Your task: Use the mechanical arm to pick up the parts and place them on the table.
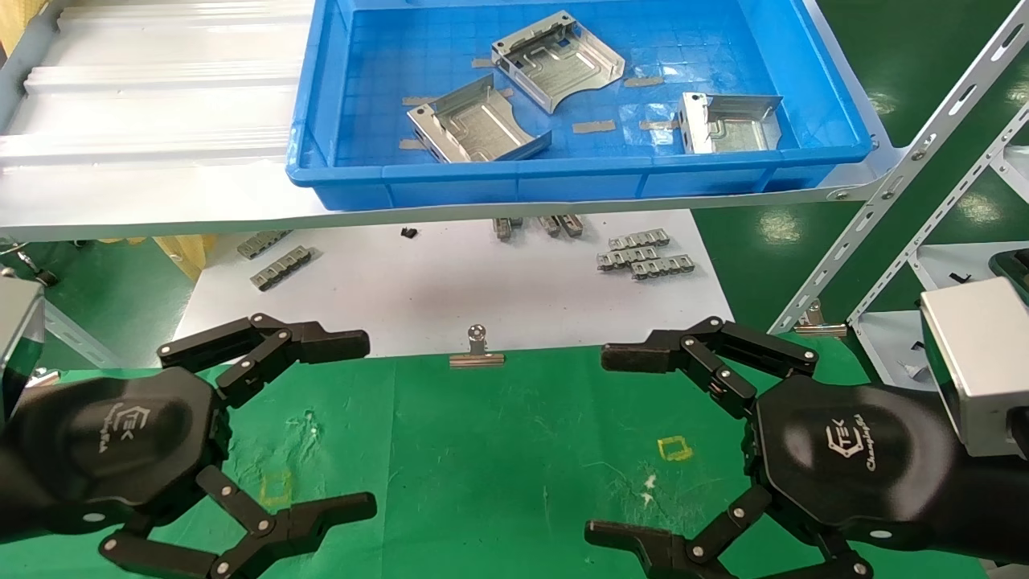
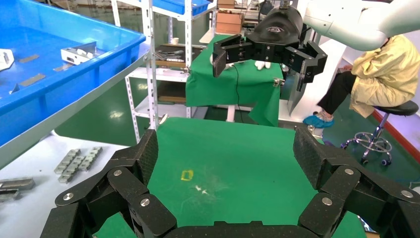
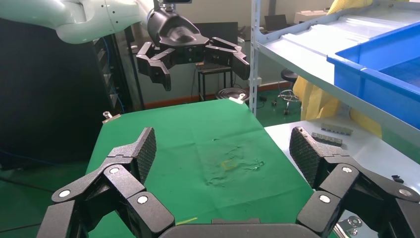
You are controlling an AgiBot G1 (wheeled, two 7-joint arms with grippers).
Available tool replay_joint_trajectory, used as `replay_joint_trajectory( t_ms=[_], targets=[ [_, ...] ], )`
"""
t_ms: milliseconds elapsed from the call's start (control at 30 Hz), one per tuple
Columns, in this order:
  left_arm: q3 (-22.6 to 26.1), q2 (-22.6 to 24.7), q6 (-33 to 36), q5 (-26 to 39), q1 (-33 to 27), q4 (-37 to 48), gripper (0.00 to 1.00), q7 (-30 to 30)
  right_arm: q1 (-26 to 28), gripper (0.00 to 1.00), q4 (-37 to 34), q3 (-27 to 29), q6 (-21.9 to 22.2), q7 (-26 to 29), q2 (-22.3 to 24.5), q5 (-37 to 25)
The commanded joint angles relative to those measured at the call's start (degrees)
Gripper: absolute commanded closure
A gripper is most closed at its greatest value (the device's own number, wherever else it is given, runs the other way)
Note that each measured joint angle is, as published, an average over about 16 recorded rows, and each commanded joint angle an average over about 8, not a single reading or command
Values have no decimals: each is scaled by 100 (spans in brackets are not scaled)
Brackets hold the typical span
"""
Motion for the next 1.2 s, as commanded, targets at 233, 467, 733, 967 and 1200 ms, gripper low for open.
replay_joint_trajectory(
  t_ms=[233, 467, 733, 967, 1200],
  targets=[
    [0, 0, 0, 0, 0, 0, 0, 0, 0, 0, 0, 0, 0, 0, 0, 0],
    [0, 0, 0, 0, 0, 0, 13, 0, 0, 0, 0, 0, 0, 0, 0, 0],
    [0, 0, 0, 0, 0, 0, 100, 0, 0, 0, 0, 0, 0, 0, 0, 0],
    [0, 0, 0, 0, 0, 0, 100, 0, 0, 0, 0, 0, 0, 0, 0, 0],
    [0, 0, 0, 0, 0, 0, 100, 0, 0, 0, 0, 0, 0, 0, 0, 0]
  ],
)
